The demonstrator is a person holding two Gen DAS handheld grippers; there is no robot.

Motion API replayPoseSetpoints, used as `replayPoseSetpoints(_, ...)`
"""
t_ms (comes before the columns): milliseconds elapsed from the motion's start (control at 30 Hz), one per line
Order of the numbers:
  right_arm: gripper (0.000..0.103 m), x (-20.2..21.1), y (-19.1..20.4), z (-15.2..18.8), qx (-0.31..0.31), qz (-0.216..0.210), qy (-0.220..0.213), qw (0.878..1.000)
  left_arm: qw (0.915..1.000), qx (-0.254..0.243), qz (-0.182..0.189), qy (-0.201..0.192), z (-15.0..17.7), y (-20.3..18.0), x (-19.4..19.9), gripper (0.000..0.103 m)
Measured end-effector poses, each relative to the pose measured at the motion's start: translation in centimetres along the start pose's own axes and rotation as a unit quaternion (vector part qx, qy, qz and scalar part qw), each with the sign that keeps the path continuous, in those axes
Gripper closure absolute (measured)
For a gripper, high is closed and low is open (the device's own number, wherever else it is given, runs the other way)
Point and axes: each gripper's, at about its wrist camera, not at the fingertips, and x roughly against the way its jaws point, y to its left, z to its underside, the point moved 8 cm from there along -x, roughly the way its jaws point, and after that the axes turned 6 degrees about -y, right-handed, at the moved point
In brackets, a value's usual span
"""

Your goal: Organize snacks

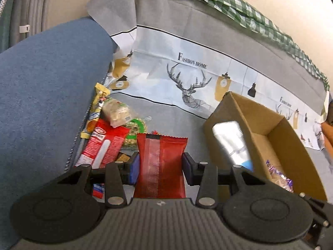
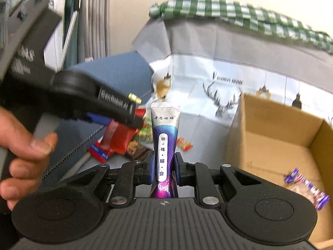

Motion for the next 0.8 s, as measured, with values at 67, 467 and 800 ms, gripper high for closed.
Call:
replayPoseSetpoints(67,0.084,0.4,-0.8,-0.9,-0.002,0.002,-0.011,1.000,1.0000,-0.001,0.006,0.000,0.1,-0.2,-0.1,0.056)
replayPoseSetpoints(467,0.084,3.7,-7.9,-6.7,-0.013,0.013,-0.068,0.998,0.9994,-0.007,0.032,-0.008,-0.2,-2.9,-1.1,0.056)
replayPoseSetpoints(800,0.084,3.8,-13.6,-5.5,-0.009,0.064,-0.073,0.995,0.9970,-0.063,0.025,-0.036,-0.3,-5.9,-1.4,0.056)
